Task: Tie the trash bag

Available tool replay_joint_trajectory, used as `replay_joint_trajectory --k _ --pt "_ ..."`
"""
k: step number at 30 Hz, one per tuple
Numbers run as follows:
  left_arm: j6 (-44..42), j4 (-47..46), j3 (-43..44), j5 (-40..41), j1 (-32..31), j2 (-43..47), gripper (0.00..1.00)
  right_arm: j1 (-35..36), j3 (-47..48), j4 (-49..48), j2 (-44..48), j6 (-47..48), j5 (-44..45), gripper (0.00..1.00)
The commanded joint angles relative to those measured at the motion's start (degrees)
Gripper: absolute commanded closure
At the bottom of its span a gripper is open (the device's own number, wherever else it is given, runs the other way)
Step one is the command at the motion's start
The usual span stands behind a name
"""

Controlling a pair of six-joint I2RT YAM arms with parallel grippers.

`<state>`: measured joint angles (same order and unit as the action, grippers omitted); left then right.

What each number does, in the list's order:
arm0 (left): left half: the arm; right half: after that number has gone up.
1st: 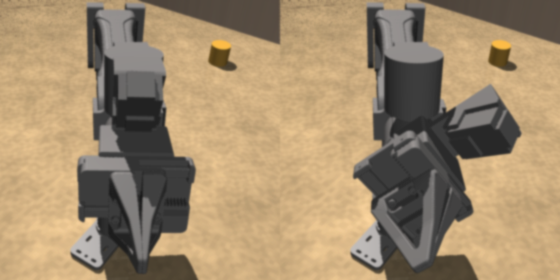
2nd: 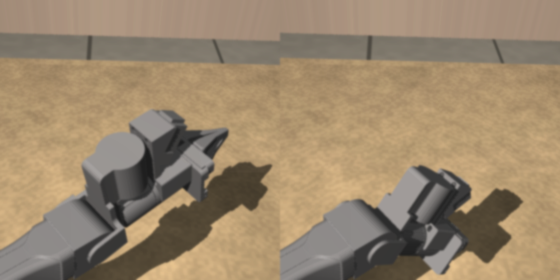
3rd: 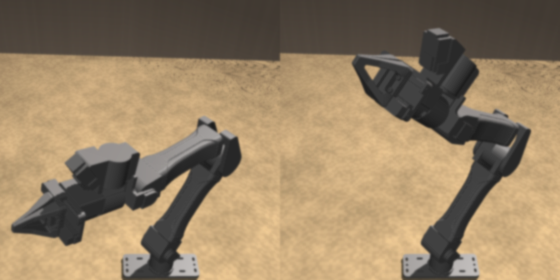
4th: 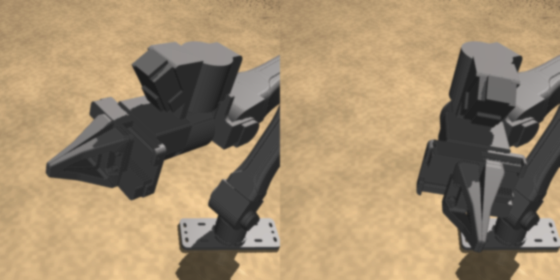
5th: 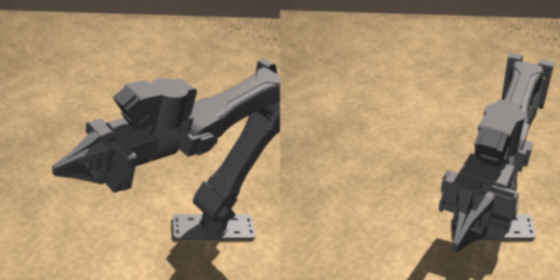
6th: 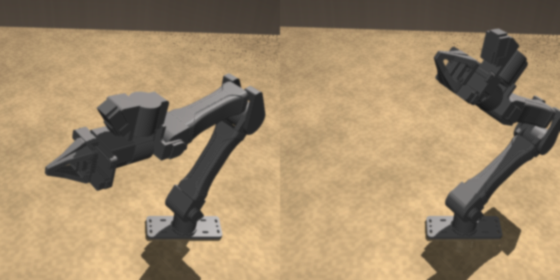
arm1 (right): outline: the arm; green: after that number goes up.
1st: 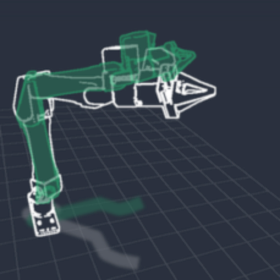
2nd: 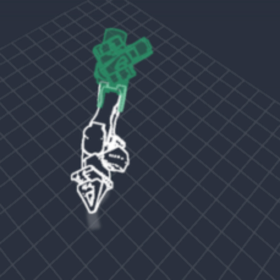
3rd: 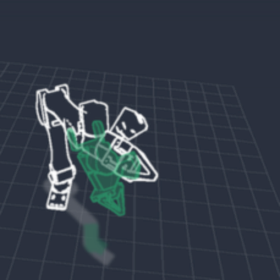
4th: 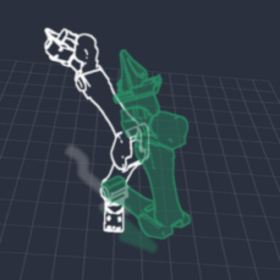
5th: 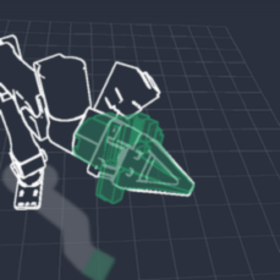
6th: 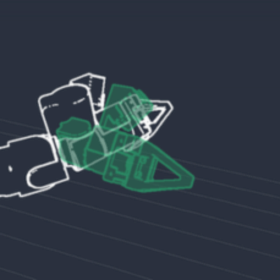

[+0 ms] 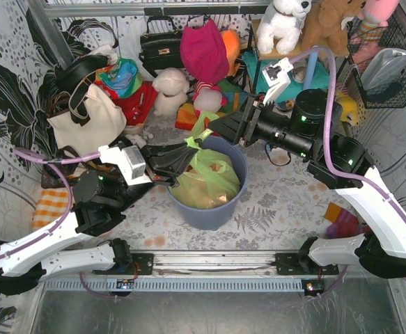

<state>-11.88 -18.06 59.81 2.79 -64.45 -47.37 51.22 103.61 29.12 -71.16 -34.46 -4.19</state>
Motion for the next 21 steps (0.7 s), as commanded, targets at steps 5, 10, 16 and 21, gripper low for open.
replay_joint_trajectory --k 5,10,16,21 --pt "-0.25 -2.67 1.00 -0.49 0.27 -0.44 1.00 0.28 1.11 -1.44 0.25 -2.71 2.04 0.59" --pt "-0.25 -2.67 0.96 -0.41 0.28 -0.48 1.00 0.28 2.34 -1.45 0.02 -2.53 1.46 0.92" --pt "-0.42 -2.76 0.99 0.11 0.29 -0.43 1.00 0.28 16.18 5.47 -6.79 1.95 0.40 1.00" --pt "-0.56 -3.11 0.98 0.50 0.24 -0.54 1.00 0.28 25.74 11.46 -11.00 4.06 -0.88 1.00"
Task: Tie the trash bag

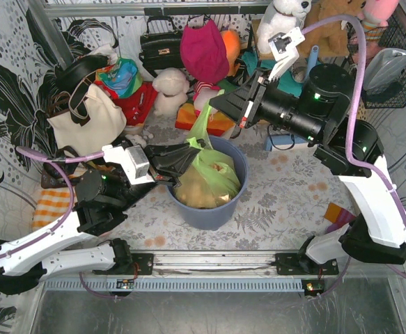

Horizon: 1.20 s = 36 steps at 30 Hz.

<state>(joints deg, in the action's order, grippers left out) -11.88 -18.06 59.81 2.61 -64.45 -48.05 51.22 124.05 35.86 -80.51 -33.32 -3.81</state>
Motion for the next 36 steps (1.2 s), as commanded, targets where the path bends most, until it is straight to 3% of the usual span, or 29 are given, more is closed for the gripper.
replay_joint_trajectory --k 1,6,22,29,36 --pt "-0.53 -3.38 0.92 0.84 0.27 0.02 1.00 0.28 5.65 5.34 -1.81 3.02 -1.59 1.00" --pt "-0.83 -4.21 1.06 2.25 0.28 -0.61 1.00 0.35 2.94 6.86 -0.28 2.25 -5.29 1.00" --pt "-2.62 -3.47 2.86 3.31 0.29 -2.78 1.00 4.05 -22.61 1.44 12.88 -6.91 -10.44 1.00" --pt "-2.64 -3.23 2.36 3.98 0.29 -2.43 1.00 6.93 -28.92 -4.01 15.15 -10.96 -10.37 1.00" --pt "-2.47 -3.08 2.32 3.98 0.29 -2.50 1.00 13.18 -32.80 -10.82 14.77 -13.72 -3.83 1.00"
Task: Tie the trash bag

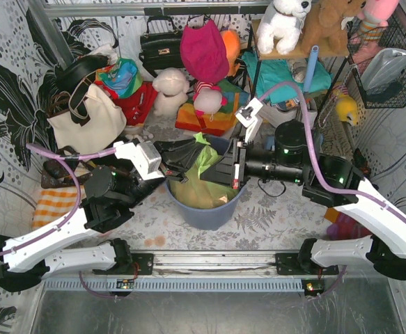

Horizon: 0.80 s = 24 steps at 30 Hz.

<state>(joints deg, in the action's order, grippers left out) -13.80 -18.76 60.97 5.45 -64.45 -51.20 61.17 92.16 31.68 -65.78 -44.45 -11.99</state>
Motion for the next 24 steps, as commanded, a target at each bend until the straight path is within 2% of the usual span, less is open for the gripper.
replay_joint_trajectory --k 1,9,17,24 --pt "-0.52 -2.41 1.04 1.14 0.29 0.64 1.00 4.44 -1.14 -6.94 -0.12 -2.72 6.30 1.00" --pt "-0.17 -2.21 1.02 0.79 0.29 1.14 1.00 13.27 -8.21 -14.74 1.00 -4.16 28.12 1.00" --pt "0.17 -1.47 0.65 0.69 0.29 2.17 1.00 21.88 -12.91 -23.18 -1.69 -2.53 50.88 1.00" --pt "0.09 -0.35 0.62 0.45 0.31 2.51 1.00 23.32 -15.95 -25.32 -2.13 -2.02 61.30 1.00"
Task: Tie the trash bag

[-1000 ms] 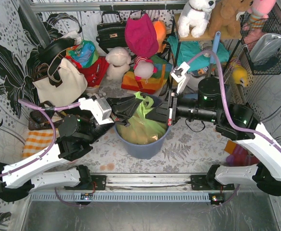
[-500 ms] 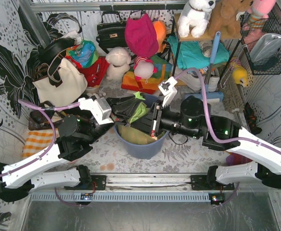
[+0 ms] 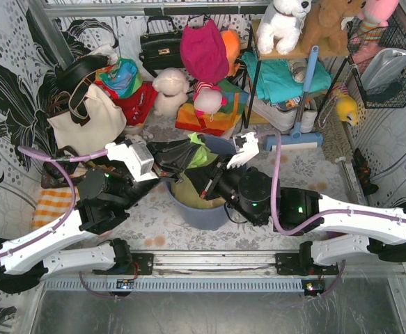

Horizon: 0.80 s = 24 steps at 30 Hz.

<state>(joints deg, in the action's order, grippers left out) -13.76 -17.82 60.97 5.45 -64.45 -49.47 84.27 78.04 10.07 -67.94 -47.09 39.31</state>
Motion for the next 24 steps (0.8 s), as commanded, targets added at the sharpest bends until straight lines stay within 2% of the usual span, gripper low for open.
replay_joint_trajectory --k 1,11,24 --pt "0.08 -1.19 0.64 0.44 0.29 0.84 1.00 0.27 -2.40 -3.59 0.31 0.26 11.09 1.00" --pt "0.63 -0.16 0.77 -0.70 0.29 0.33 1.00 0.20 -7.42 -4.86 1.91 -1.19 17.74 1.00" --pt "1.57 1.22 1.32 -1.79 0.29 -0.03 1.00 0.26 -14.78 -22.30 2.91 7.22 25.87 1.00"
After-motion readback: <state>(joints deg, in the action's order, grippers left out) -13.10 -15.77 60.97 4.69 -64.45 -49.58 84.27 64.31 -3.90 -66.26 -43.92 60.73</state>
